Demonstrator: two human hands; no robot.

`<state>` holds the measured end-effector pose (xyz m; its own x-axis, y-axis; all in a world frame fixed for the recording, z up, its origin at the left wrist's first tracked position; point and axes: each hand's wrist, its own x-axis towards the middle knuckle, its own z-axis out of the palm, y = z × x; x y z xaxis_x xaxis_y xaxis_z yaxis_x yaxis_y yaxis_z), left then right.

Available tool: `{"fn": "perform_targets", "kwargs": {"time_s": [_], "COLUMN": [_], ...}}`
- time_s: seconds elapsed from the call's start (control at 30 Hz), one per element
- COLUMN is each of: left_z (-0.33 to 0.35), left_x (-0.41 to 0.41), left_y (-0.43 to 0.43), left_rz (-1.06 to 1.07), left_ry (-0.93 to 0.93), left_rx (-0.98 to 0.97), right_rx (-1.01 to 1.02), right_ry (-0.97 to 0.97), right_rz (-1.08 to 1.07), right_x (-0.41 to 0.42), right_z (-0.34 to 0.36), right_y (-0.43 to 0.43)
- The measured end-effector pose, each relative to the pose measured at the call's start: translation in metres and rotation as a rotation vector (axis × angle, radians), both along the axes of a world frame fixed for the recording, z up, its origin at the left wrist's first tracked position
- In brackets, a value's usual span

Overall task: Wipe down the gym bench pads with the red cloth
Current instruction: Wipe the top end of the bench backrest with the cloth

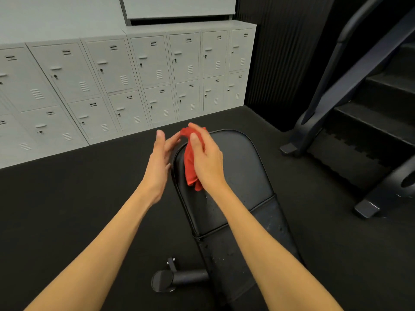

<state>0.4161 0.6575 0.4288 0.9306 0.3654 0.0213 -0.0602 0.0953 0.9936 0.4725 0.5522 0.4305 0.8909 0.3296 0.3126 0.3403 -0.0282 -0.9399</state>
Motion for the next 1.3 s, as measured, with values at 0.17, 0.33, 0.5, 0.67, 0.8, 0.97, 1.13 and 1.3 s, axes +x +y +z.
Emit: {"fn": "perform_targets", "kwargs": {"time_s": [0.17,0.33,0.5,0.67,0.8,0.97,1.13,1.3], "left_z": [0.030,0.038,0.027,0.011,0.007,-0.013,-0.015,0.004], "left_x": [0.009,0.017,0.025,0.069,0.088,0.032,0.016,0.084], "left_y": [-0.025,-0.022,-0.011,-0.025,-0.043,-0.004,0.018,-0.028], "left_rz": [0.007,0.096,-0.065,-0.166,-0.217,-0.189,-0.159,-0.142], "left_ry": [-0.047,-0.124,-0.190,-0.100,-0.159,-0.432,-0.457,-0.326], "left_rx": [0.250,0.289,0.871,1.794,1.764,1.763,1.762,1.727], "right_rx": [0.307,0.643,0.268,-0.198,-0.394,-0.381,-0.420,-0.463], "right_ry": [0.316,0.551,0.333,0.209,0.261,0.340,0.340,0.310], "right_rz": [0.091,0.205,-0.266,-0.425,-0.271,-0.196,-0.213,-0.277], "right_x": [0.004,0.023,0.062,0.082,0.084,0.081,0.083,0.082], "right_z": [0.022,0.038,0.023,-0.021,-0.052,-0.068,-0.074,-0.078], "right_y": [0.010,-0.011,-0.068,-0.104,-0.111,-0.124,-0.123,-0.120]}}
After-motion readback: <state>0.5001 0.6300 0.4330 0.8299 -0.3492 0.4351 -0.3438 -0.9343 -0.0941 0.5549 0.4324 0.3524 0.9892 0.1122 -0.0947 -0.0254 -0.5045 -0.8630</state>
